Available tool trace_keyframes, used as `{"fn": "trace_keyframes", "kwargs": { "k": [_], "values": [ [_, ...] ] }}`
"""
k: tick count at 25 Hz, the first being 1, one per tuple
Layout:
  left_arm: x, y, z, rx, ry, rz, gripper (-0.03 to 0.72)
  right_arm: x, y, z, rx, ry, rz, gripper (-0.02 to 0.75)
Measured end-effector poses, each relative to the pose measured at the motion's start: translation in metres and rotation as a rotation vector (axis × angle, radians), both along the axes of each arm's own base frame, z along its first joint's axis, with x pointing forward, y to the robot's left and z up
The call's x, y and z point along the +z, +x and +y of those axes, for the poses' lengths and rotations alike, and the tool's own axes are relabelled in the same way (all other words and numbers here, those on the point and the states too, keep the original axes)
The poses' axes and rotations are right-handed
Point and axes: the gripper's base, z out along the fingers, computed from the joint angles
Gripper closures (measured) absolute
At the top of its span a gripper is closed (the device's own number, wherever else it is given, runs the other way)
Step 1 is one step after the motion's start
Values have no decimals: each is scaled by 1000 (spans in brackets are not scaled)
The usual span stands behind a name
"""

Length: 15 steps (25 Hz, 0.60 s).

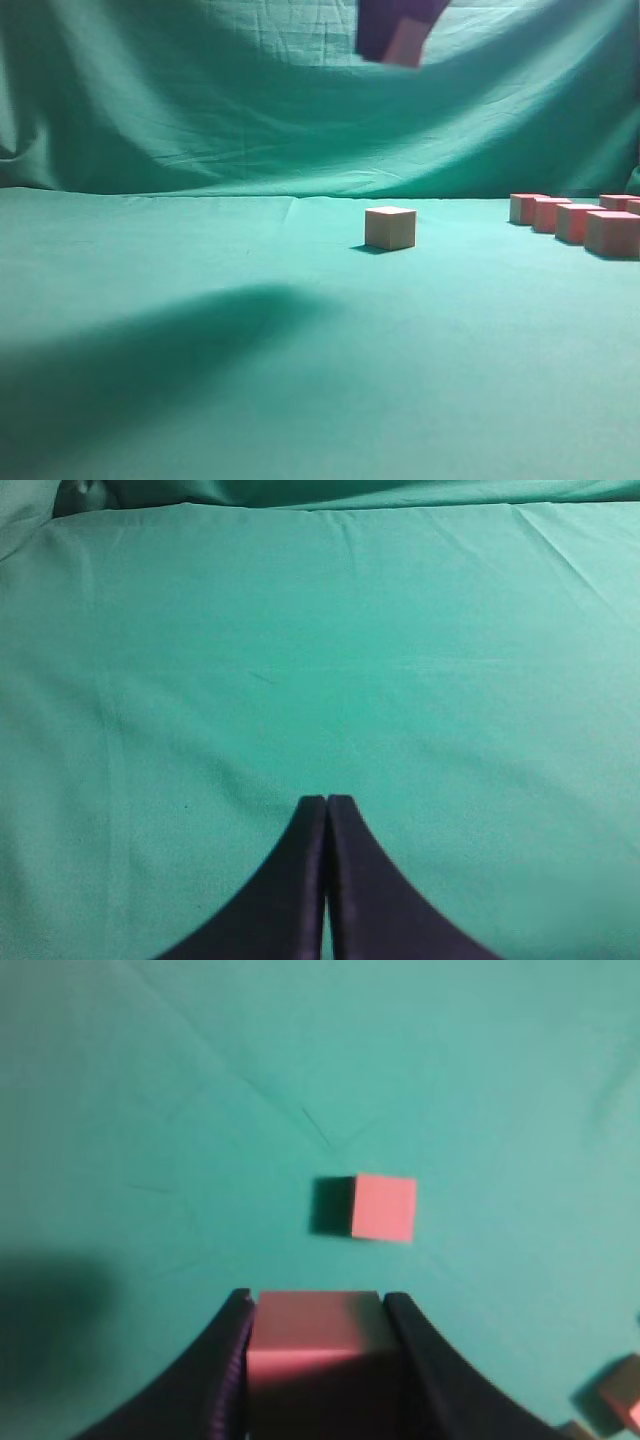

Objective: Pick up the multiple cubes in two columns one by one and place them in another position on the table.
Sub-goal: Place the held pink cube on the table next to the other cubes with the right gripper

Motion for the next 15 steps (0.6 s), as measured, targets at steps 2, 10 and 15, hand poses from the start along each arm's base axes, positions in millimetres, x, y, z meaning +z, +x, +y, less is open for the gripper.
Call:
{"fn": "trace_keyframes", "kwargs": {
  "k": [2, 10, 15],
  "values": [
    [0, 0, 0, 0, 0, 0, 688, -3, 15, 14, 54, -14, -7, 469],
    [0, 0, 0, 0, 0, 0, 688, -44, 52, 43, 270, -70, -50, 469],
    [0, 0, 0, 0, 0, 0, 688, -63, 60, 48, 355, -86, -72, 469]
  ]
}}
